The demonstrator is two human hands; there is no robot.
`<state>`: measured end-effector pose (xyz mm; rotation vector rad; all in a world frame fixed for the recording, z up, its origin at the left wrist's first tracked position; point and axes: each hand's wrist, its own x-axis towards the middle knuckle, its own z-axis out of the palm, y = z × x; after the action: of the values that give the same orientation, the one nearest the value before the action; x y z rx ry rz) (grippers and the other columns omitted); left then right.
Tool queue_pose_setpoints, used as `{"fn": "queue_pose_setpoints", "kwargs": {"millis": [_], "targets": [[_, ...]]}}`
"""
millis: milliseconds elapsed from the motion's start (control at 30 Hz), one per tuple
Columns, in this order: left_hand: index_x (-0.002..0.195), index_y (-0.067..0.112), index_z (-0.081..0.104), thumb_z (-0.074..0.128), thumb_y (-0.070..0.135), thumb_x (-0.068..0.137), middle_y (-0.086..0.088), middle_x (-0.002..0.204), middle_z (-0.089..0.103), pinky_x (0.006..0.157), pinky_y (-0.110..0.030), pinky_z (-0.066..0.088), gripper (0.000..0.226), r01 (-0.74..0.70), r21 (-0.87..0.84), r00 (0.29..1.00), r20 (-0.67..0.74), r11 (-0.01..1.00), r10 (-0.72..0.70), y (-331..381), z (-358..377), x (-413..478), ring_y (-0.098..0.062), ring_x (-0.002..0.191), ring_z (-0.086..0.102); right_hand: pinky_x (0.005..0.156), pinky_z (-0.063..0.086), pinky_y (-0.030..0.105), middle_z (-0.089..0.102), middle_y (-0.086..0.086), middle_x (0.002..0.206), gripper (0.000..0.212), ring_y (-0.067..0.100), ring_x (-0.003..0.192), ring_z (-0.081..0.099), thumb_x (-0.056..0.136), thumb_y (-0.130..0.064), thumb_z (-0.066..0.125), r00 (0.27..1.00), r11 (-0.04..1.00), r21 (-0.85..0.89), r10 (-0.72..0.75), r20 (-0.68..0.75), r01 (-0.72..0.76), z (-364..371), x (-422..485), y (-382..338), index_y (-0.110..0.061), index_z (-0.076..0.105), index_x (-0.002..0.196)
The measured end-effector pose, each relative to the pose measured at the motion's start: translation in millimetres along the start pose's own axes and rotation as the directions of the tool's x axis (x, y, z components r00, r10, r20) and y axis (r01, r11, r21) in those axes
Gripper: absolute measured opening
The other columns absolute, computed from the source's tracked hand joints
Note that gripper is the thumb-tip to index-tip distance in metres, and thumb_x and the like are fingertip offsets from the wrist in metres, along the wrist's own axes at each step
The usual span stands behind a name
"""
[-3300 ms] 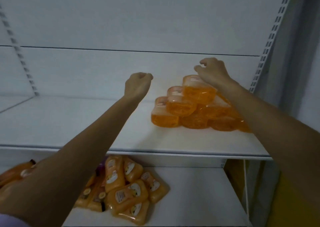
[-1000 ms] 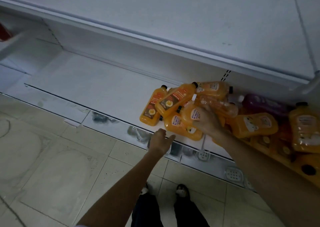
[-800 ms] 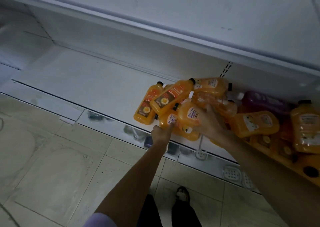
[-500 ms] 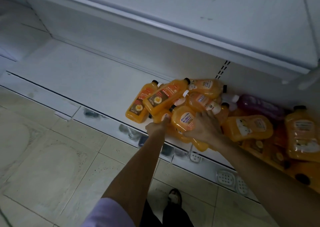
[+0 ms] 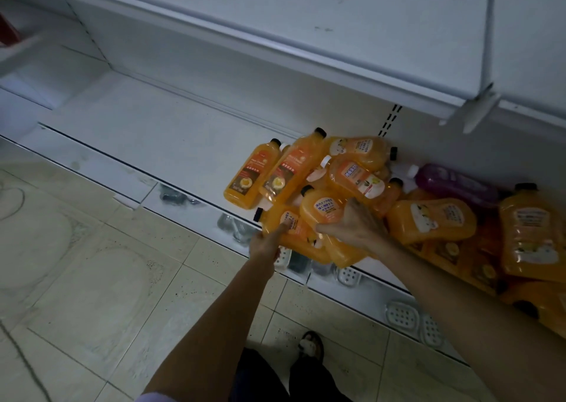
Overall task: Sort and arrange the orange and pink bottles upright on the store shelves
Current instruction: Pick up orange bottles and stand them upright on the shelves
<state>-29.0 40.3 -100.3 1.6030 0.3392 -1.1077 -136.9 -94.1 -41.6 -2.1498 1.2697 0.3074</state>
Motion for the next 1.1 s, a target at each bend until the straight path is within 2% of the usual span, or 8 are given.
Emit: {"fn": "queue_pose_setpoints", "kwargs": {"millis": [233, 367, 433, 700, 833, 933, 1000, 1100], "targets": [[0.131, 0.012, 0.045, 0.073, 0.031, 0.077, -0.011, 0.121, 0.058, 0.070, -0.033, 0.048, 0.064, -0.112, 0.047, 0.993, 0.051, 0.993, 0.110, 7, -34, -2, -0.021, 0.095, 0.057, 0.103, 0.037, 0.041, 0.038, 0.012, 0.145, 0.115, 0.032, 0.132, 0.039, 0.060, -0.055, 0.081, 0.996, 0.977, 0.197, 0.086, -0.023, -0.080, 14, -8, -1, -0.009, 0.018, 0.144], [0.136, 0.016, 0.041, 0.075, 0.034, 0.075, -0.014, 0.128, 0.054, 0.087, -0.050, 0.050, 0.072, -0.136, 0.106, 0.989, 0.078, 0.985, 0.128, 7, -53, 3, -0.034, 0.111, 0.055, 0.107, 0.035, 0.044, 0.035, 0.009, 0.147, 0.120, 0.031, 0.134, 0.035, 0.057, -0.054, 0.083, 0.990, 0.951, 0.298, 0.113, -0.081, -0.084, 25, -14, -2, -0.016, 0.014, 0.147], [0.135, 0.017, 0.042, 0.074, 0.035, 0.075, -0.015, 0.127, 0.055, 0.089, -0.052, 0.051, 0.071, -0.165, 0.094, 0.984, 0.078, 0.982, 0.158, 7, -65, 2, -0.035, 0.110, 0.057, 0.107, 0.034, 0.044, 0.032, 0.006, 0.149, 0.120, 0.030, 0.136, 0.033, 0.058, -0.055, 0.082, 0.988, 0.944, 0.327, 0.091, -0.121, -0.047, 30, -19, -5, -0.022, 0.011, 0.148], [0.125, 0.015, 0.052, 0.052, 0.046, 0.088, -0.009, 0.109, 0.066, 0.071, -0.037, 0.055, 0.048, -0.350, 0.048, 0.925, 0.172, 0.935, 0.338, 49, -132, -24, -0.026, 0.096, 0.066, 0.095, 0.045, 0.038, 0.048, 0.001, 0.135, 0.100, 0.024, 0.122, 0.049, 0.065, -0.060, 0.073, 0.955, 0.868, 0.474, 0.002, -0.296, 0.145, 46, -46, -69, -0.027, 0.024, 0.145], [0.131, 0.016, 0.046, 0.042, 0.049, 0.091, -0.010, 0.111, 0.066, 0.079, -0.041, 0.056, 0.052, -0.482, 0.043, 0.867, 0.168, 0.875, 0.469, 98, -185, -57, -0.024, 0.096, 0.067, 0.097, 0.045, 0.045, 0.044, 0.002, 0.139, 0.109, 0.027, 0.123, 0.047, 0.060, -0.070, 0.068, 0.954, 0.853, 0.458, -0.139, -0.267, 0.252, 46, -60, -138, -0.032, 0.014, 0.147], [0.129, 0.021, 0.042, 0.038, 0.055, 0.089, -0.009, 0.116, 0.063, 0.087, -0.047, 0.054, 0.053, -0.600, 0.102, 0.799, 0.126, 0.793, 0.588, 136, -227, -86, -0.025, 0.099, 0.066, 0.091, 0.043, 0.036, 0.043, 0.004, 0.138, 0.098, 0.028, 0.123, 0.047, 0.071, -0.055, 0.072, 0.916, 0.834, 0.420, -0.225, -0.332, 0.357, 47, -68, -198, -0.029, 0.014, 0.147], [0.129, 0.022, 0.039, 0.037, 0.056, 0.088, -0.008, 0.117, 0.061, 0.083, -0.044, 0.055, 0.053, -0.689, 0.171, 0.722, 0.086, 0.704, 0.686, 161, -252, -109, -0.024, 0.098, 0.065, 0.096, 0.043, 0.041, 0.043, 0.006, 0.138, 0.103, 0.029, 0.124, 0.046, 0.071, -0.056, 0.072, 0.888, 0.819, 0.391, -0.282, -0.365, 0.420, 45, -78, -238, -0.032, 0.008, 0.148], [0.134, 0.026, 0.032, 0.034, 0.049, 0.095, -0.003, 0.115, 0.056, 0.069, -0.029, 0.053, 0.045, -0.780, 0.269, 0.588, 0.006, 0.565, 0.809, 192, -287, -142, -0.019, 0.092, 0.062, 0.096, 0.046, 0.049, 0.049, 0.006, 0.133, 0.106, 0.030, 0.120, 0.050, 0.066, -0.063, 0.072, 0.823, 0.761, 0.361, -0.385, -0.418, 0.540, 37, -94, -291, -0.037, 0.007, 0.146]]}}
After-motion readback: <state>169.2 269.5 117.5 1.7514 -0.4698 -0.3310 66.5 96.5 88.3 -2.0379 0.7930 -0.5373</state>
